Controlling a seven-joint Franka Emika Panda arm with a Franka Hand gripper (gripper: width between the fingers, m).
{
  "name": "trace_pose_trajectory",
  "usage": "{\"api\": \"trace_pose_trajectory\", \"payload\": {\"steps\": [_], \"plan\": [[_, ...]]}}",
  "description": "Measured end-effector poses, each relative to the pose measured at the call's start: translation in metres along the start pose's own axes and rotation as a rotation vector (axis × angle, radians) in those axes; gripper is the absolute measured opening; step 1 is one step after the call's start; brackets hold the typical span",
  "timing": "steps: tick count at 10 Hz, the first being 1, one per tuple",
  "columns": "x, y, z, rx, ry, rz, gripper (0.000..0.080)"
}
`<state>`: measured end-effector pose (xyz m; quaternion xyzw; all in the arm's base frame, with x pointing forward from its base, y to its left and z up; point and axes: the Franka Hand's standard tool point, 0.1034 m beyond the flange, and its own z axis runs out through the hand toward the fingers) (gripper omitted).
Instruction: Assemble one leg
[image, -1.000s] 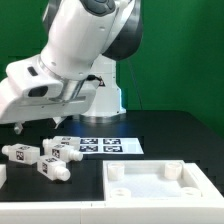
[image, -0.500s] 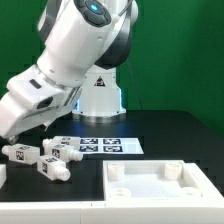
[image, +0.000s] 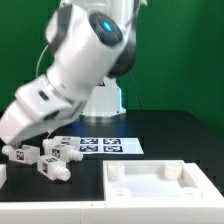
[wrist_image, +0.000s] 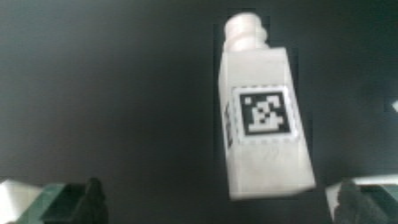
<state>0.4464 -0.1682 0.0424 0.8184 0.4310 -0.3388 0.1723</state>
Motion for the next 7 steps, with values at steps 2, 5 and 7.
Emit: {"api": "trace_pose_trajectory", "payload": {"steps": [2,5,7], "plan": [[-0.004,0.001,0.012,0.034,-0.108,0.010,0.0649],[0.003,-0.003,0.014,0.041,-0.169,0.012,0.0649],[-0.001,-0.009,0.022,0.052,-0.181,0.032,0.0649]]}}
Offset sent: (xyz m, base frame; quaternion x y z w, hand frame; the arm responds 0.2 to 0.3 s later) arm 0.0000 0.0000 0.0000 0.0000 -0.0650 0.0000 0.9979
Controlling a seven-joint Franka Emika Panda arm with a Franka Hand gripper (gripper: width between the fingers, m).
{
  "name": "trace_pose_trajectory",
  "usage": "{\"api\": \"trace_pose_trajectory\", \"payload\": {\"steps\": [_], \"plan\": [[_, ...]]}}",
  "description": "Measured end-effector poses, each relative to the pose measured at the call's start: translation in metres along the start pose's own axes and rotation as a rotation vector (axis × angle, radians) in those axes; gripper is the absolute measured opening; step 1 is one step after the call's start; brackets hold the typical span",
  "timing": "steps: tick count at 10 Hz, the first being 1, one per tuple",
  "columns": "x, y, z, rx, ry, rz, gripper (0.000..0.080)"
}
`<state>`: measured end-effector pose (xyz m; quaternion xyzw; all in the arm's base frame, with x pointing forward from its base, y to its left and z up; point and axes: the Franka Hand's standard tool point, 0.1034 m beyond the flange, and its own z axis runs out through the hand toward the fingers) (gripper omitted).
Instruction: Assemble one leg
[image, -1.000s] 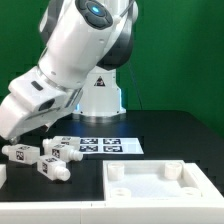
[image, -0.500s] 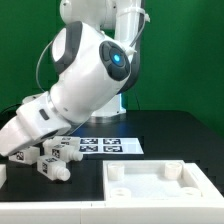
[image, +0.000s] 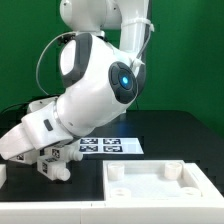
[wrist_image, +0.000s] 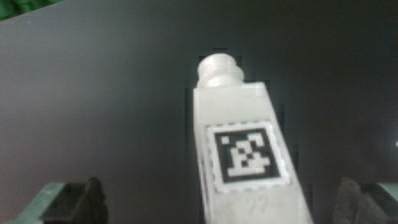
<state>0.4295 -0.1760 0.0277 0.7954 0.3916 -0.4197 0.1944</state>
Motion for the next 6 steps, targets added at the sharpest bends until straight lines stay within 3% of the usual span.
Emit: {"api": "trace_pose_trajectory", "payload": {"steps": [2,4,5,6], "plan": [[-0.001,-0.002,0.021,0.009,0.016,-0.010,0.0649],[0.001,0.000,0.022,0.003,0.032,-0.018,0.0649],[0.001,0.000,0.022,0.003,0.031,-0.018,0.0539],[0.001,0.000,0.022,0.003,0.031,-0.019,0.0539]]}}
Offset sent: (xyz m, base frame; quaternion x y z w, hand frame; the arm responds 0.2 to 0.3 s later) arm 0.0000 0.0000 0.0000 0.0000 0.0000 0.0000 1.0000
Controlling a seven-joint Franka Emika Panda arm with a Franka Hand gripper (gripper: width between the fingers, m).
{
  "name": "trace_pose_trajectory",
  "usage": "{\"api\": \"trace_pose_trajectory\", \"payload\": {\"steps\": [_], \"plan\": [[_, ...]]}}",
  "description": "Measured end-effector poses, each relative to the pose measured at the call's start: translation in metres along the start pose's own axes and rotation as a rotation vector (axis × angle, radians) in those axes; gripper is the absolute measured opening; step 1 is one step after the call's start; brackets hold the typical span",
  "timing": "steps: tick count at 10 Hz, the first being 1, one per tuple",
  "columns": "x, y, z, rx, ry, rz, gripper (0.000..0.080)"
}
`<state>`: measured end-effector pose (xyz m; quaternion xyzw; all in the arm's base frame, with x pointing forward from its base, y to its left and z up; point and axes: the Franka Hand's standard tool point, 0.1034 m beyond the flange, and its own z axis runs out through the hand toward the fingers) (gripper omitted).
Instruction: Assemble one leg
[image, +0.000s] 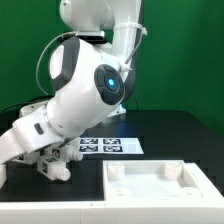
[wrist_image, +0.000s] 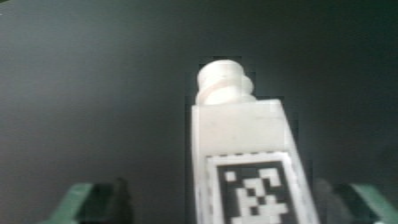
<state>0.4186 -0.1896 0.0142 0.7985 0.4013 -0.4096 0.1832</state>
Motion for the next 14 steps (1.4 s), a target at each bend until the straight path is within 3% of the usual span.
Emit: {"api": "trace_pose_trajectory", "payload": {"steps": [1,2,3,4,5,6,7,8,9,11,12,13,14], "plan": [[0.000,0.000,0.000,0.000,0.000,0.000,0.0344],[0.000,0.000,0.000,0.000,0.000,0.000,0.0284],[-0.001,0.000,-0.001,0.000,-0.003,-0.001,0.0284],[-0.008,0.000,-0.017,0.006,-0.022,-0.006,0.0284],[-0.017,0.001,-0.044,0.021,-0.009,-0.007,0.0284],[-0.028,0.004,-0.073,0.012,-0.003,0.008,0.0284],[-0.031,0.007,-0.096,-0.025,0.058,0.026,0.0284],[-0.030,0.006,-0.092,-0.039,0.113,0.033,0.0284],[-0.030,0.008,-0.088,-0.035,0.157,0.017,0.0284],[-0.029,0.013,-0.092,-0.045,0.283,0.018,0.0285],[-0.030,0.010,-0.097,-0.016,0.343,0.062,0.0285],[-0.030,-0.008,-0.121,0.069,0.353,0.154,0.0285],[-0.025,-0.019,-0.155,0.143,0.412,0.201,0.0285]]}}
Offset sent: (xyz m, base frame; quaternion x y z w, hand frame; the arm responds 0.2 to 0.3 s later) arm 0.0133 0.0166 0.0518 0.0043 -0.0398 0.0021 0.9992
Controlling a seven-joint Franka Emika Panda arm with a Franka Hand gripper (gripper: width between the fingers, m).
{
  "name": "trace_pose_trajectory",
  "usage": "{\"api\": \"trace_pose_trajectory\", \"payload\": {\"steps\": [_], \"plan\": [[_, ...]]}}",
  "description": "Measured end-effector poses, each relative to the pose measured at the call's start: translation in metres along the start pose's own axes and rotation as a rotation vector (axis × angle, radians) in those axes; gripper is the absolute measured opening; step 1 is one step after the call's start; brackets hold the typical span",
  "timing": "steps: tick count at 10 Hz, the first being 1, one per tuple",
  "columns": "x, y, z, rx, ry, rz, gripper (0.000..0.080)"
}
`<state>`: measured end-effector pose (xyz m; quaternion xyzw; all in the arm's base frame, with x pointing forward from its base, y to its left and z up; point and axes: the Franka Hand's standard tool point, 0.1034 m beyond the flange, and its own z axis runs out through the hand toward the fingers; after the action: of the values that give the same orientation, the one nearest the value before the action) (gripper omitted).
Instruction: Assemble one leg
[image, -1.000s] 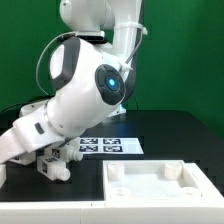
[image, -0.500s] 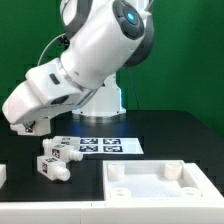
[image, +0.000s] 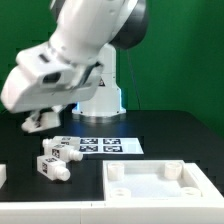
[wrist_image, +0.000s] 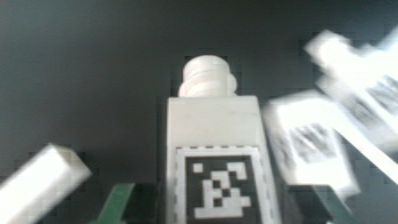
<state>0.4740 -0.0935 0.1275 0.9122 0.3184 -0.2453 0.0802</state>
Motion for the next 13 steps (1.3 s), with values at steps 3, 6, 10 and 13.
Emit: {"api": "trace_pose_trajectory", "payload": {"steps": [3,6,10,13], "plan": [[0.035,-0.012,-0.075,0.146,0.192,0.189,0.0285],[0.023,0.011,-0.074,0.228,0.323,0.227,0.0285],[0.024,0.017,-0.073,0.166,0.531,0.287,0.0285],[0.075,-0.015,-0.111,0.164,0.807,0.456,0.0285]]}}
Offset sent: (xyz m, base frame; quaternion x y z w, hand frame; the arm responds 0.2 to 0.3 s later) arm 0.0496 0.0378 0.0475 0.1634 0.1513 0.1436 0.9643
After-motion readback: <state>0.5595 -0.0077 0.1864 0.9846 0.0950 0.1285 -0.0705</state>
